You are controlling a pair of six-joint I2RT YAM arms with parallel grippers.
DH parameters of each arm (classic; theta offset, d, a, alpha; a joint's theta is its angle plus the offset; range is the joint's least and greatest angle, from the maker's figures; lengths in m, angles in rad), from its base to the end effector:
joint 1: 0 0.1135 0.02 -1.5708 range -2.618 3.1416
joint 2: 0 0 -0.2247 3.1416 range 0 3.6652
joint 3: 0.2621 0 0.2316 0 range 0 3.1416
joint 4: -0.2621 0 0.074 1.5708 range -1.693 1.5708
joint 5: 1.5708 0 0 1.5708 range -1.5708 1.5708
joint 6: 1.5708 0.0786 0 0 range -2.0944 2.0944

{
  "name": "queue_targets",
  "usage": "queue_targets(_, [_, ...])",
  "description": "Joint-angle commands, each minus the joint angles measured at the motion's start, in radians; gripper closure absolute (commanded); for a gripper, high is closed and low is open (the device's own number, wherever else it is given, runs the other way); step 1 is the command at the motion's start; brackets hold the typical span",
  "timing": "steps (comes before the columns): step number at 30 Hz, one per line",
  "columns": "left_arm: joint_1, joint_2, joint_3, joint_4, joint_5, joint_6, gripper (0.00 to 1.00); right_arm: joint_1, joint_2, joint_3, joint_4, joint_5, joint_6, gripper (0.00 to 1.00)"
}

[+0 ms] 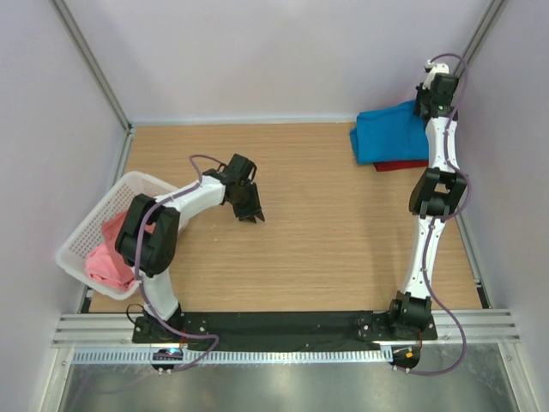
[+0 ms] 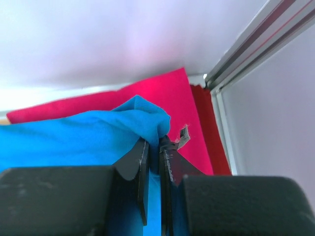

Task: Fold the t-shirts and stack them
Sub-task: Neatly place the folded tshirt to the corner

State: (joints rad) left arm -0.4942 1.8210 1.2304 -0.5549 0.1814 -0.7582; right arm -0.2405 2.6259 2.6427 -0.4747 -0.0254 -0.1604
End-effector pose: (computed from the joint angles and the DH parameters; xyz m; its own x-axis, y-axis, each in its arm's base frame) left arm 0.3078 -0.1820 0.1187 -0.9481 -0.2574 -0.1866 -0.1651 0.9002 -0.4030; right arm 0.5589 -0.1350 0.2206 -0.4583 -0.0520 -0.8873 0.1447 0.9806 -0.1322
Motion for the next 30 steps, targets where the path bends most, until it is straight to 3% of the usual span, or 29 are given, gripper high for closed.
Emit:
queue_targets(1, [-0.009,0.009,0.064,-0.019,-0.020,-0.010,0.68,-0.016,-0.006,0.060,0.240,0.009,-0.007,0.99])
queue_targets(16, [-0.010,0.084,0.152,-0.059,-0.028,0.005,0.68,-0.065,0.052,0.053,0.343,0.028,-0.002,0.99])
queue_targets(17, [-0.012,0.087,0.156,-0.063,-0.028,0.008,0.68,-0.068,0.059,0.056,0.346,0.054,0.004,0.86])
queue_targets(19, [-0.010,0.093,0.181,-0.080,-0.025,0.013,0.68,-0.068,0.065,0.054,0.334,0.047,0.013,0.72])
queue_targets(20, [-0.010,0.095,0.190,-0.089,-0.026,0.019,0.67,-0.066,0.062,0.042,0.329,0.039,0.034,0.55])
queue_targets(27, [-0.010,0.063,0.311,-0.160,-0.036,0.043,0.66,-0.040,-0.076,-0.021,0.246,0.018,0.151,0.27])
queue_targets(30, [-0.010,0.029,0.313,-0.146,-0.030,0.040,0.65,-0.022,-0.188,-0.151,0.219,0.013,0.208,0.26])
